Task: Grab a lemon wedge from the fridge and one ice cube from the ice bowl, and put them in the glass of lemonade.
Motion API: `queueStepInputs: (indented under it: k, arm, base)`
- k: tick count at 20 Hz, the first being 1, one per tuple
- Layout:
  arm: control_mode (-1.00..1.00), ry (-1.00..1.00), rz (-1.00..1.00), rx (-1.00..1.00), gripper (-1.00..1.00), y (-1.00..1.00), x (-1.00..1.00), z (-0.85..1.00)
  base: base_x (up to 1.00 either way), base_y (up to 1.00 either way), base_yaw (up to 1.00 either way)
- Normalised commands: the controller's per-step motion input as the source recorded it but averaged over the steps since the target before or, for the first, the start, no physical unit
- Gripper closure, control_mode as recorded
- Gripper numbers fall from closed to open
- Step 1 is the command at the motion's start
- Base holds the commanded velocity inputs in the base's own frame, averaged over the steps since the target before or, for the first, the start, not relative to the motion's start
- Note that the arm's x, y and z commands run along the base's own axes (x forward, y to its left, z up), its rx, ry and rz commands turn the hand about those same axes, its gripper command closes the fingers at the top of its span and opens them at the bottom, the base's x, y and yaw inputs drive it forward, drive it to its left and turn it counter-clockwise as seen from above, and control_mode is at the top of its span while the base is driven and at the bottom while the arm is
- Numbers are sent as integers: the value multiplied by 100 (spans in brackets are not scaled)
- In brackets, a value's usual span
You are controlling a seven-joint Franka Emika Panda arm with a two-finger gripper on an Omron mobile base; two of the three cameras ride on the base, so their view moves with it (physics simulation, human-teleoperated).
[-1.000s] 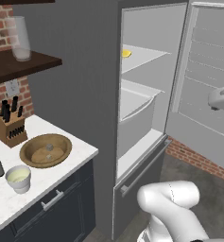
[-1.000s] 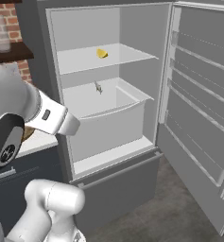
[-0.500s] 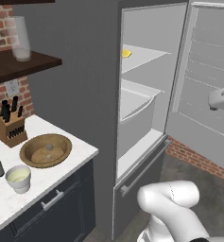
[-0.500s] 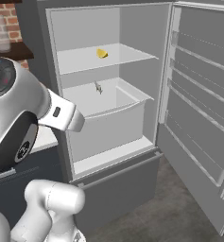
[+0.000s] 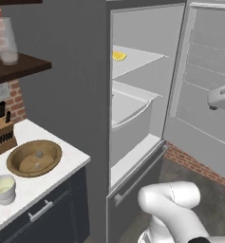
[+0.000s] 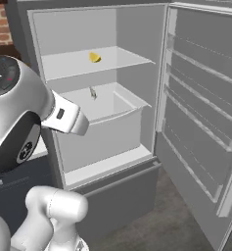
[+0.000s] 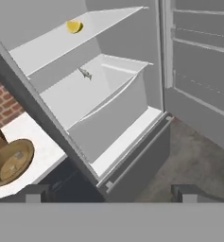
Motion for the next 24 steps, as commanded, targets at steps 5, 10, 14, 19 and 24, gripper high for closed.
queueStepInputs:
  k: [5,10,14,19,24]
  arm:
    - [100,0,0,0,-100,0,0,0]
    - [100,0,0,0,-100,0,0,0]
    - [100,0,0,0,-100,0,0,0]
    - [100,0,0,0,-100,0,0,0]
    - [100,0,0,0,-100,0,0,0]
  base:
    - [77,-68,16]
    - [15,13,34]
    - [4,38,46]
    - [28,13,42]
    - [50,0,33]
